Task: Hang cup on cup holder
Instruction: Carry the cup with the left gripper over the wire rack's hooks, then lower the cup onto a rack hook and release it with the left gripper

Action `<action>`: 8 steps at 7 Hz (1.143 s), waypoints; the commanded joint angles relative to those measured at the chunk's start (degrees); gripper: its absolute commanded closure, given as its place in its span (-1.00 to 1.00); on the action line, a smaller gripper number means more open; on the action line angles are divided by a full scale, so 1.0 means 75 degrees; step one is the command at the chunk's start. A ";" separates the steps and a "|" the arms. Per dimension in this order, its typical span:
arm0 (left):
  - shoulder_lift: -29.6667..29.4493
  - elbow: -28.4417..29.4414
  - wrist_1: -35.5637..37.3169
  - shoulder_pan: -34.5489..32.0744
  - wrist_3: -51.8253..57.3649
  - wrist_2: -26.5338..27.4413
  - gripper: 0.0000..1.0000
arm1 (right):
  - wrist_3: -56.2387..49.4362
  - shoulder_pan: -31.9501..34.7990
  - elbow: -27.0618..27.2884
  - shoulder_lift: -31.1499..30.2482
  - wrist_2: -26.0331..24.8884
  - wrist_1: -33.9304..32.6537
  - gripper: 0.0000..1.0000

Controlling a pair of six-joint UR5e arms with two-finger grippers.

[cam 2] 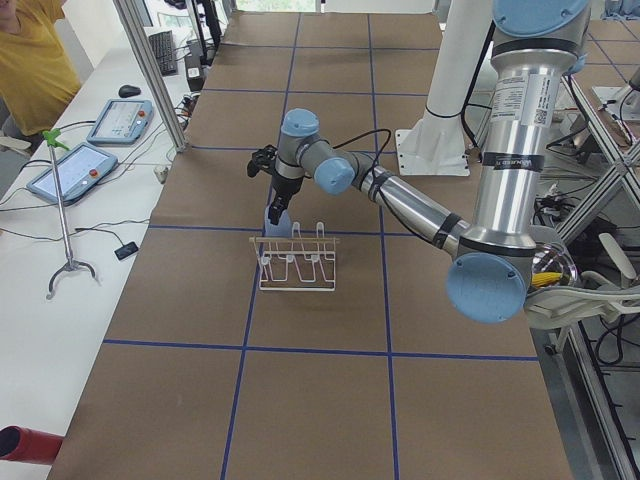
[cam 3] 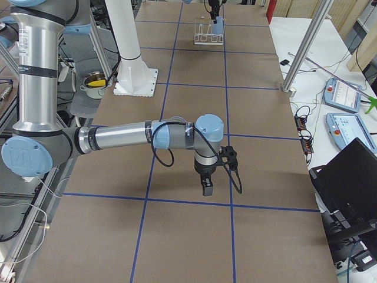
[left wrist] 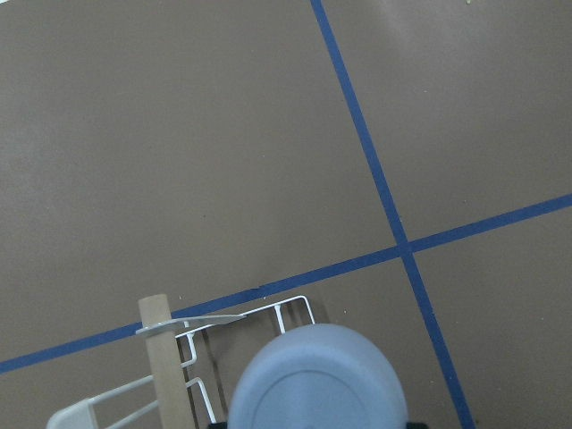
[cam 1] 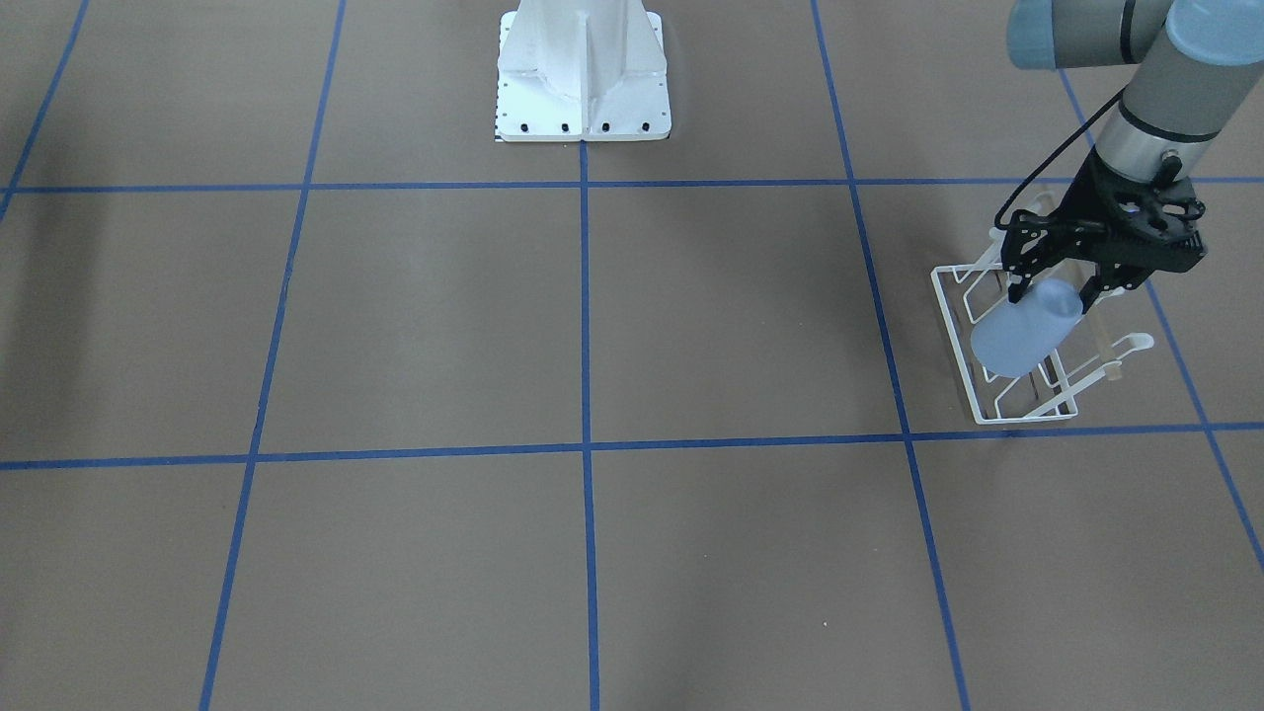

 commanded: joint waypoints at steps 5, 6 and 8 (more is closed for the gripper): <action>-0.0031 0.0041 0.0014 0.0051 0.0055 0.0023 -0.97 | -0.0106 0.0008 -0.0325 0.0021 -0.0004 0.0068 -1.00; -0.0090 0.0169 0.0026 0.0051 0.0066 -0.0001 -0.97 | -0.0119 0.0008 -0.0337 0.0009 0.0008 0.0080 -1.00; -0.0242 0.0567 0.0293 -0.0391 0.0904 -0.0059 -0.97 | -0.0095 0.0089 -0.0360 -0.0014 -0.0109 0.0068 -1.00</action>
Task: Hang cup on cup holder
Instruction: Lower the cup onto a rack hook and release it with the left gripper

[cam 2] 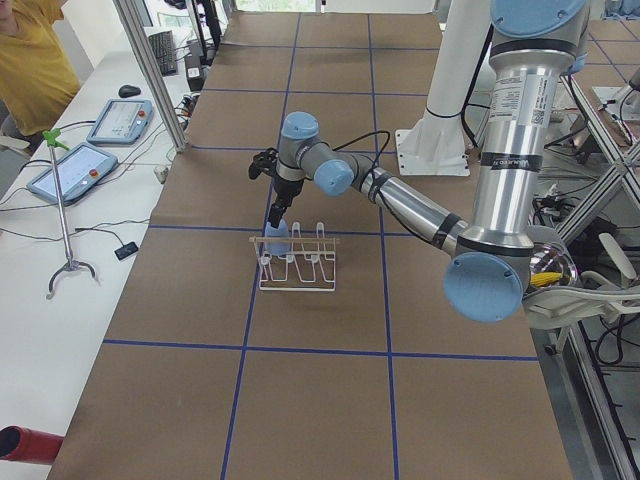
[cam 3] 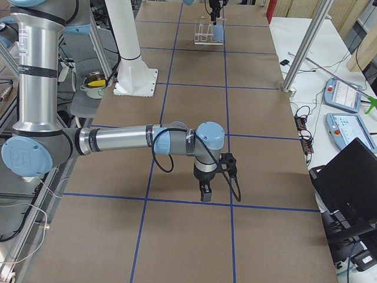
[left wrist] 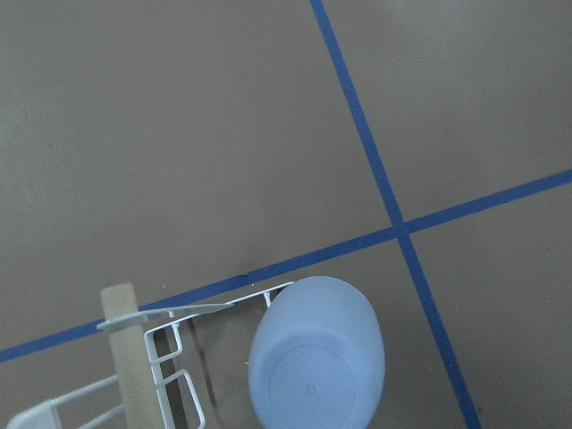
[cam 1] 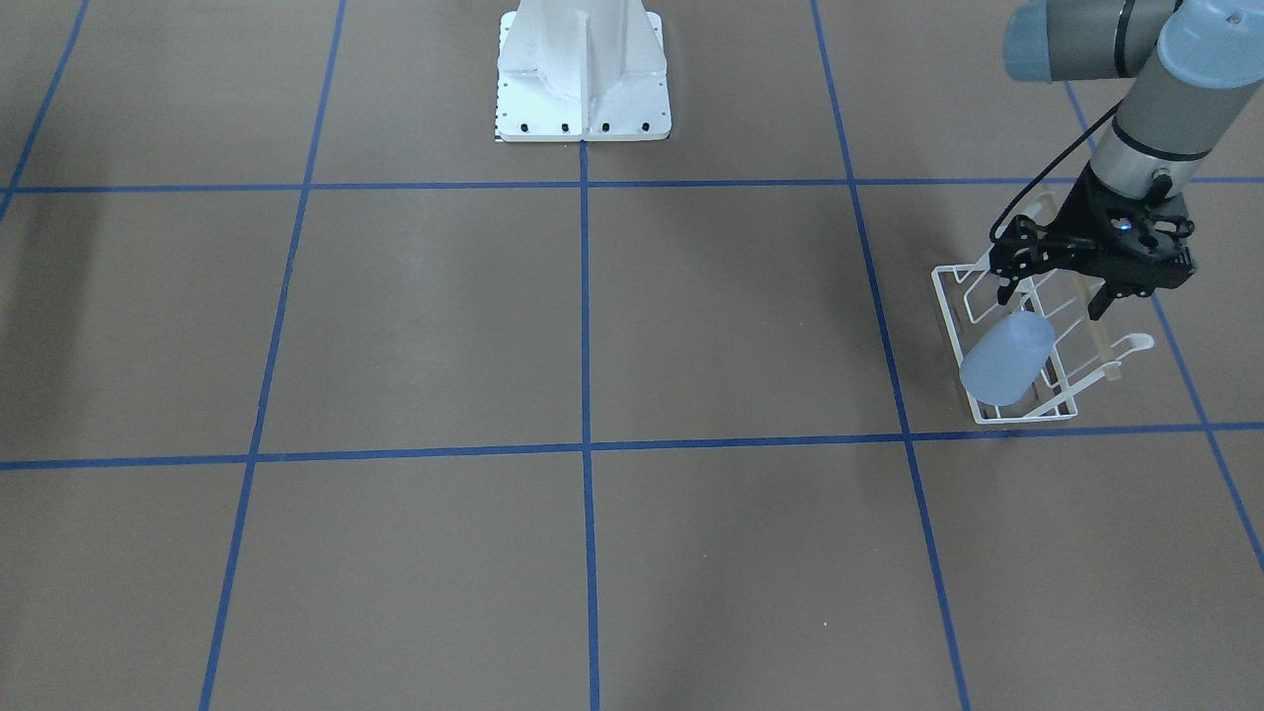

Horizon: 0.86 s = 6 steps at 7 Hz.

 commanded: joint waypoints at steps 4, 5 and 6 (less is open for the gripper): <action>-0.0037 0.0757 0.1464 -0.2808 0.3061 -0.1485 -0.97 | 0.0009 0.0213 -0.0154 0.0002 -0.0042 0.0016 -1.00; -0.0024 0.1398 0.1442 -0.3428 0.4015 -0.1822 -0.97 | 0.0020 0.0201 -0.0201 0.0025 -0.0031 0.0016 -1.00; -0.0001 0.1868 0.1488 -0.3968 0.4895 -0.1999 -0.97 | 0.0044 0.0201 -0.0225 0.0071 -0.0031 0.0004 -1.00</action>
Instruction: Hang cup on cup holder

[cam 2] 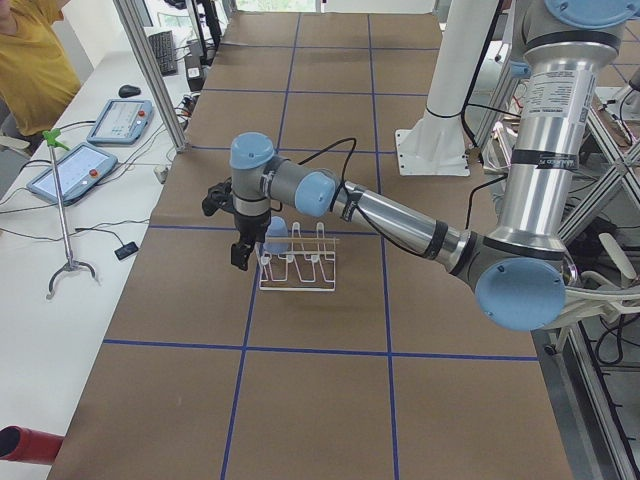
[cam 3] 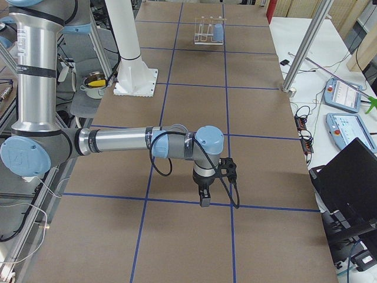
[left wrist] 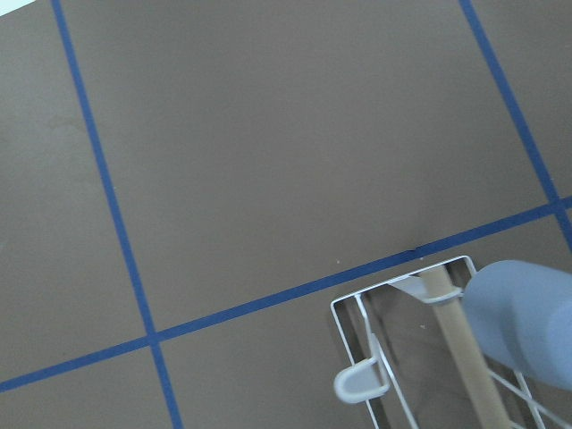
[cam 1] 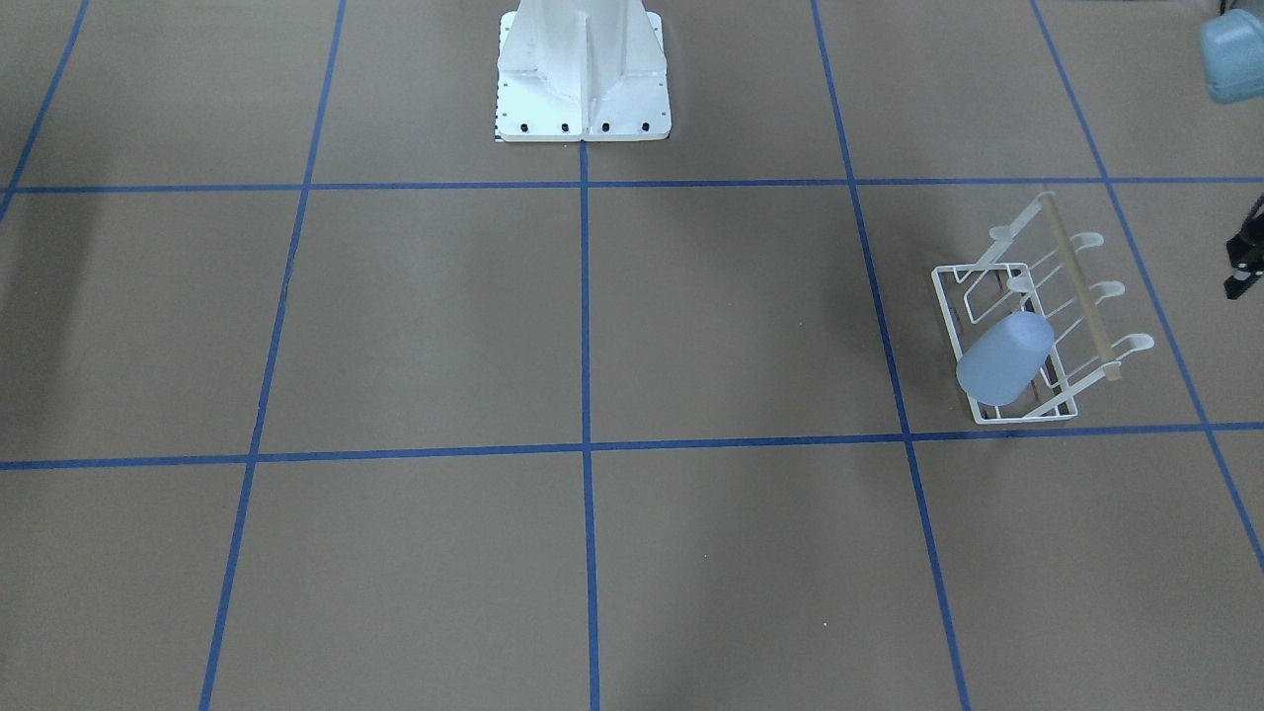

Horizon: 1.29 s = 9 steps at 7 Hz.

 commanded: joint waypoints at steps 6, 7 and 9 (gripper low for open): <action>0.1486 0.0207 0.0004 -0.1113 0.1017 -0.0181 -0.97 | 0.0024 -0.0004 -0.0035 0.0090 0.0028 0.0120 -1.00; 0.1498 0.0195 -0.0007 -0.1090 0.1064 -0.0227 -0.97 | 0.0070 -0.0004 -0.0058 0.0090 0.0005 0.0248 -1.00; 0.1579 0.0183 -0.0019 -0.1089 0.1087 -0.0239 -0.97 | 0.0071 -0.0004 -0.0058 0.0055 0.0016 0.0250 -1.00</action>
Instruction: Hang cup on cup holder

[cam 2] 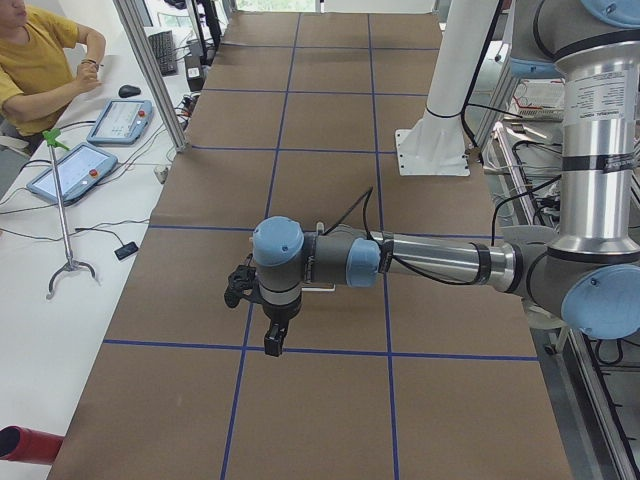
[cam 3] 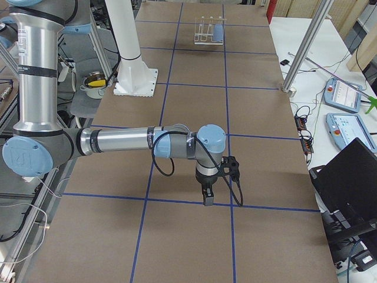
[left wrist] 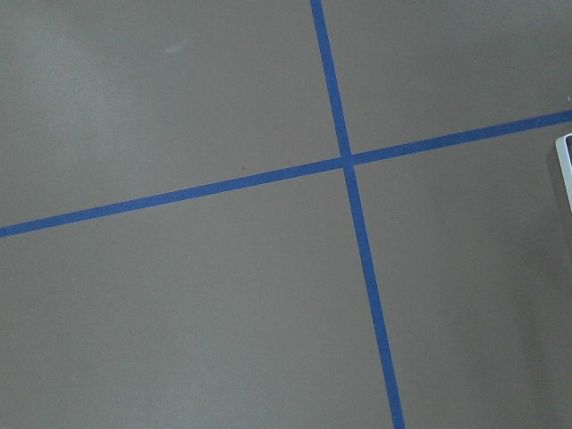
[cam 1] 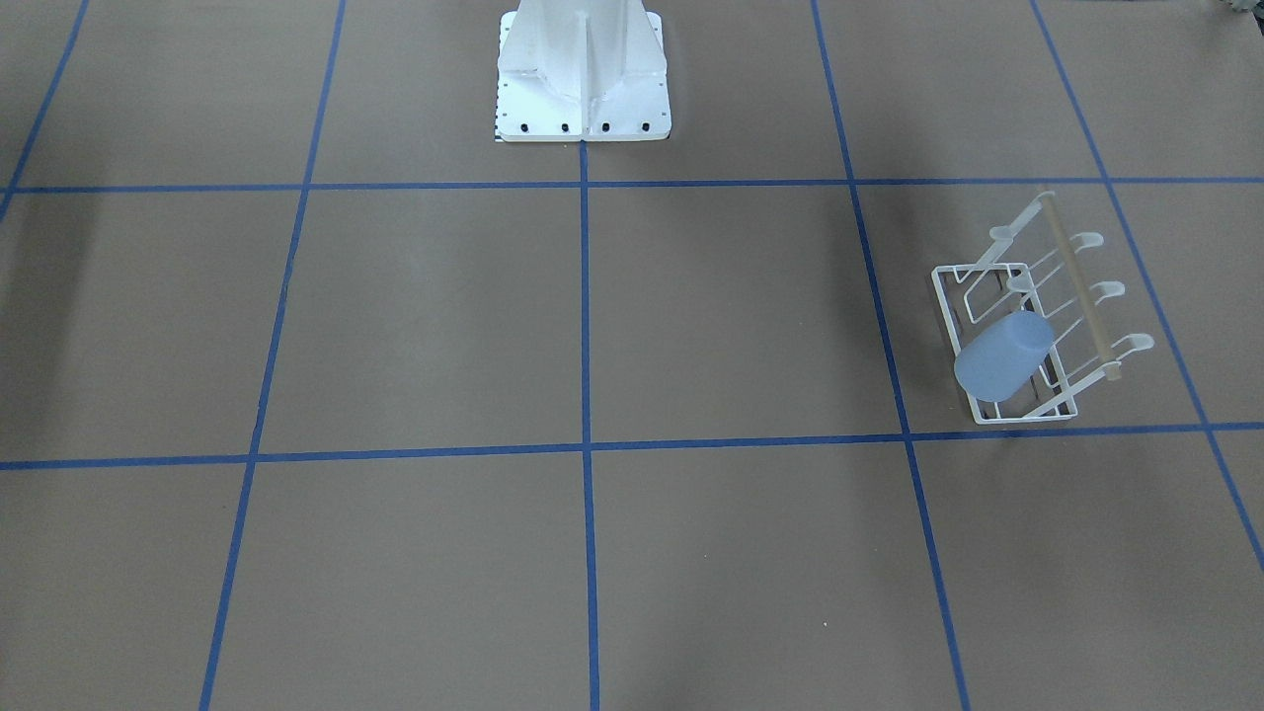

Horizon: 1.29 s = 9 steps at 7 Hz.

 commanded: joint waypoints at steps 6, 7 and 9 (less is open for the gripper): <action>0.0078 -0.0039 -0.0022 0.0004 0.0007 -0.0021 -0.97 | 0.0017 0.0000 -0.0131 -0.0104 0.0060 0.0009 -1.00; 0.0078 -0.0074 -0.0022 0.0004 0.0007 -0.0021 -0.97 | 0.0028 -0.0011 -0.0166 -0.0104 0.0060 0.0020 -1.00; 0.0078 -0.0086 -0.0022 0.0004 0.0018 -0.0021 -0.97 | 0.0029 0.0000 -0.0167 -0.0104 0.0060 0.0020 -1.00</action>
